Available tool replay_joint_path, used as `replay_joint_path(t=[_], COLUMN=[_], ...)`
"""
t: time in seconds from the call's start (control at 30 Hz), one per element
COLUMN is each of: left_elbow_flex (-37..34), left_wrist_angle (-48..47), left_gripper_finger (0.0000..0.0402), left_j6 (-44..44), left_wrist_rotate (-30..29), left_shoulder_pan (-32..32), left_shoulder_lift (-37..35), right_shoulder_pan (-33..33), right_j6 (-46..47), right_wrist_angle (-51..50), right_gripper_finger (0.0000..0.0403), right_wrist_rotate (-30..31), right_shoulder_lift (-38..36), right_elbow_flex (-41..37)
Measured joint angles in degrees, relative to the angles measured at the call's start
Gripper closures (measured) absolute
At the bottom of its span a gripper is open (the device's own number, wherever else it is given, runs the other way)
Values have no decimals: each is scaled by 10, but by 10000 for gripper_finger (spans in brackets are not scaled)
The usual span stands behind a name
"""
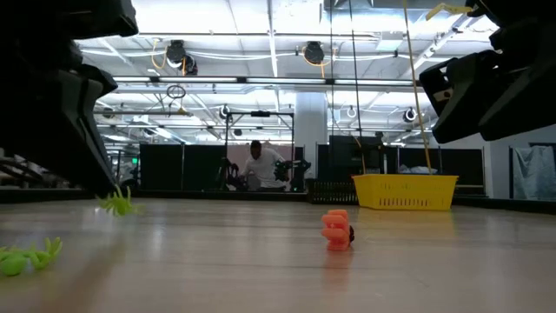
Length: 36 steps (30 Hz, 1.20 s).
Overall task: Sort Halloween decoration
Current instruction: Put the green spider toy into the black basket
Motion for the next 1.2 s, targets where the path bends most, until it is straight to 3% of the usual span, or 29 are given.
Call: replay_joint_path(t=[0.63,1.2], left_elbow_flex=[31,67], left_wrist_angle=[-25,-21], left_gripper_finger=[401,402], left_j6=[3,16], left_wrist_rotate=[-18,-149], left_shoulder_pan=[0,4], left_shoulder_lift=[0,-33], right_shoulder_pan=[0,0], right_j6=[0,0], right_wrist_angle=[0,0], right_gripper_finger=[271,271], right_wrist_rotate=[0,0], right_shoulder_lift=[0,0], right_elbow_flex=[0,0])
